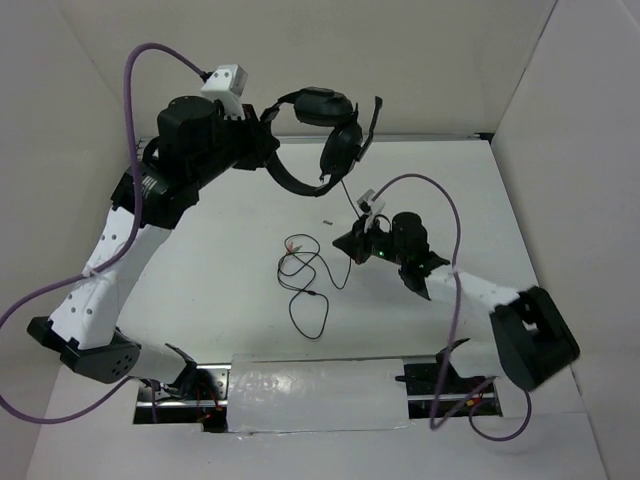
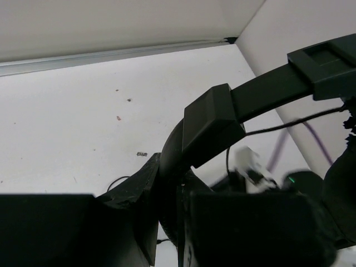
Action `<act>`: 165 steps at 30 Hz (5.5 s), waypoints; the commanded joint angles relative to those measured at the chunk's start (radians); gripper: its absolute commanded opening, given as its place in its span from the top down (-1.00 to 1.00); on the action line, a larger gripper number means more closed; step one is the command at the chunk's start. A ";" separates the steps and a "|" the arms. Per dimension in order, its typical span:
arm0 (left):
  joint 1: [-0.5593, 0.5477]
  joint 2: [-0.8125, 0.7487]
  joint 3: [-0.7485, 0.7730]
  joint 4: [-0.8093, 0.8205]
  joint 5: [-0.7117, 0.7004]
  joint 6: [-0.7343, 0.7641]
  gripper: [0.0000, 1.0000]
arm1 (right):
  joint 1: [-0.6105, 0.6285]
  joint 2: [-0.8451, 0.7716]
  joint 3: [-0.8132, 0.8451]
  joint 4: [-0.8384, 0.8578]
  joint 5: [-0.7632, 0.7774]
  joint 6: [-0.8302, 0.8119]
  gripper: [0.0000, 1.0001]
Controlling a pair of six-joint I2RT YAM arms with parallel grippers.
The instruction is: Wrap the headphones
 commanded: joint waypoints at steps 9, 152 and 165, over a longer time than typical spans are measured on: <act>0.027 0.239 0.081 -0.038 -0.315 -0.192 1.00 | 0.320 -0.444 0.052 -0.593 0.617 0.086 1.00; -0.427 0.097 -0.719 0.448 -0.054 0.591 1.00 | -0.023 -0.212 0.410 -0.519 0.229 -0.529 1.00; -0.470 -0.046 -0.707 0.464 0.105 0.681 1.00 | -0.170 -0.015 0.439 -0.609 -0.316 -0.530 0.72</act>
